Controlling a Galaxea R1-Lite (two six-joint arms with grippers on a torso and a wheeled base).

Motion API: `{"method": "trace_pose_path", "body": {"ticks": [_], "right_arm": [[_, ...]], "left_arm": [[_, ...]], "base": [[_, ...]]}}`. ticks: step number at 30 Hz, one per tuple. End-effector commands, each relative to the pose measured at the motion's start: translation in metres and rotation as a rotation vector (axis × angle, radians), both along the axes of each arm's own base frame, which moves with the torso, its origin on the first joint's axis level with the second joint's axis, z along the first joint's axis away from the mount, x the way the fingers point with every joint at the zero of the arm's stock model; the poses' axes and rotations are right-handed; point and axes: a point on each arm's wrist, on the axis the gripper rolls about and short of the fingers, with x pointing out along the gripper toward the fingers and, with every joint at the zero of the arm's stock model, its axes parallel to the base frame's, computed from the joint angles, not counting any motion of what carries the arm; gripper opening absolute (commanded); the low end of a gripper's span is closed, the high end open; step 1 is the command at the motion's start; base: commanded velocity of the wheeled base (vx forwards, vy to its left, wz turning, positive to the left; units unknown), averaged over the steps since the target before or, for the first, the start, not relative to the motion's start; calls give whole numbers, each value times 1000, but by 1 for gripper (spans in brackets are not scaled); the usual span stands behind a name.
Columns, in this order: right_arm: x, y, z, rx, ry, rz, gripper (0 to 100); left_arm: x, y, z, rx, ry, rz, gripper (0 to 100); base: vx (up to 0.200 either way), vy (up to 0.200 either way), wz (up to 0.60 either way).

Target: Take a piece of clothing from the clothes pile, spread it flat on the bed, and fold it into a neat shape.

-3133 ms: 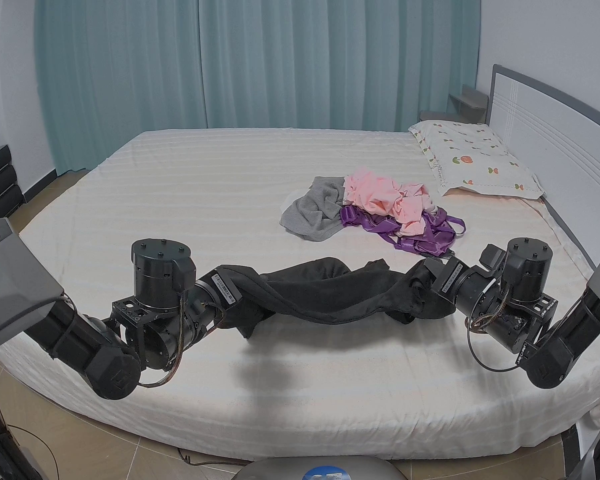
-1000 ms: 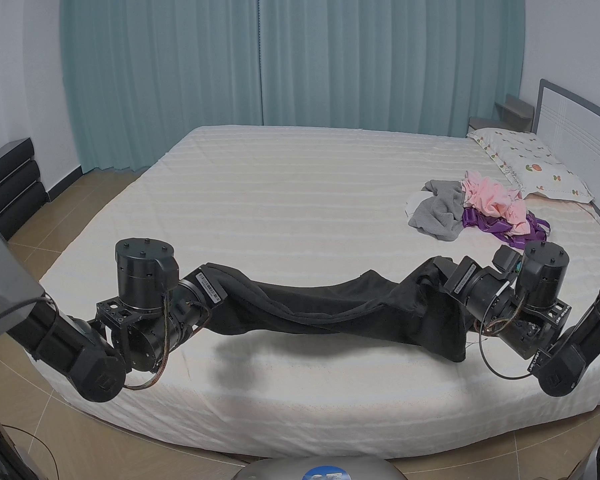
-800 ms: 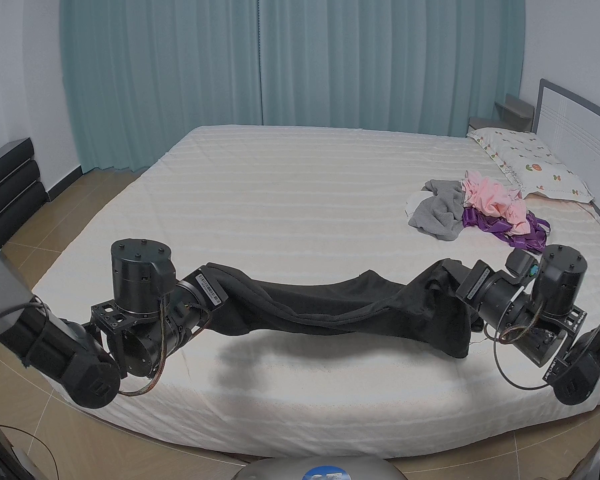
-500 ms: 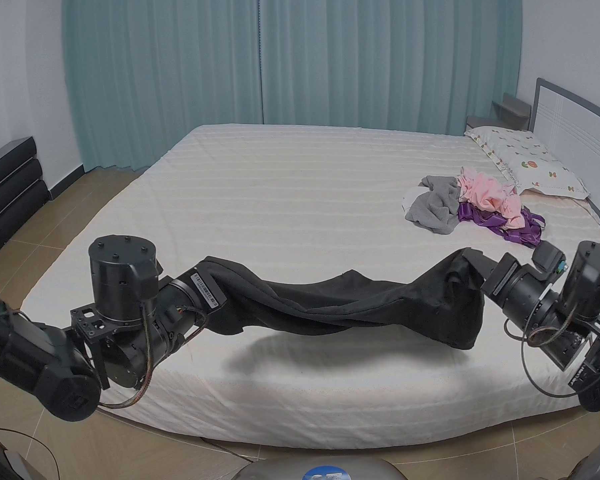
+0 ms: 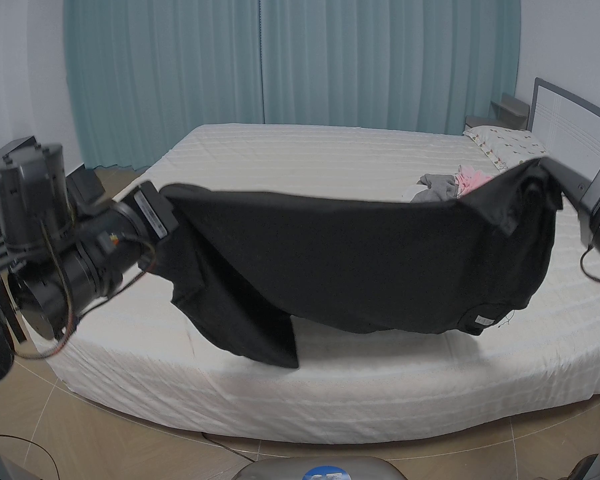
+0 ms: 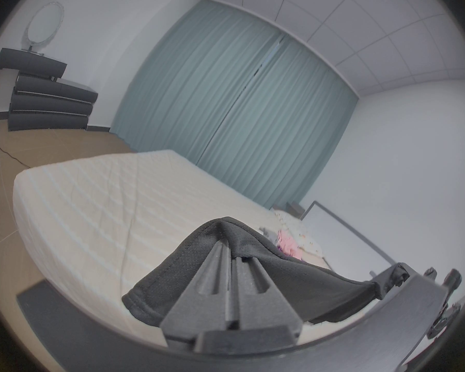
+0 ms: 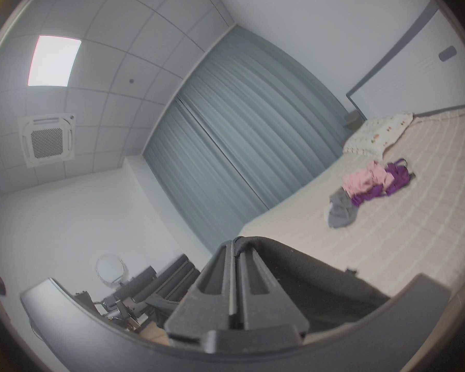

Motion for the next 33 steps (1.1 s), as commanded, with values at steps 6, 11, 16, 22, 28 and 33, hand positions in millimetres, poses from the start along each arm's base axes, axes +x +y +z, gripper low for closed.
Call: {"method": "trace_pose_path", "body": {"ticks": [6,11,16,22,28,33], "right_arm": [[102,23,8,-106,72,-123,0],[155,32,-10,-125,120,-187,0],[187,43,-26,-138,148,-188,0],[223,49,-52,-154,188,-215,0],[255,52,-91,-180,252,-232,0],[281,53,-127,-188,294,-249,0]], "left_arm": [[89,-15,7,45,55,100,0],[135,-22,-17,63,97,140,0],[170,-21,-37,70,119,172,0],[207,-22,-70,79,157,177,0],[246,-21,-109,88,191,208,0],[267,-24,-136,75,207,222,0]], "base": [[0,0,0],[200,0,0],[200,0,0],[200,0,0],[67,0,0],[0,0,0]]}}
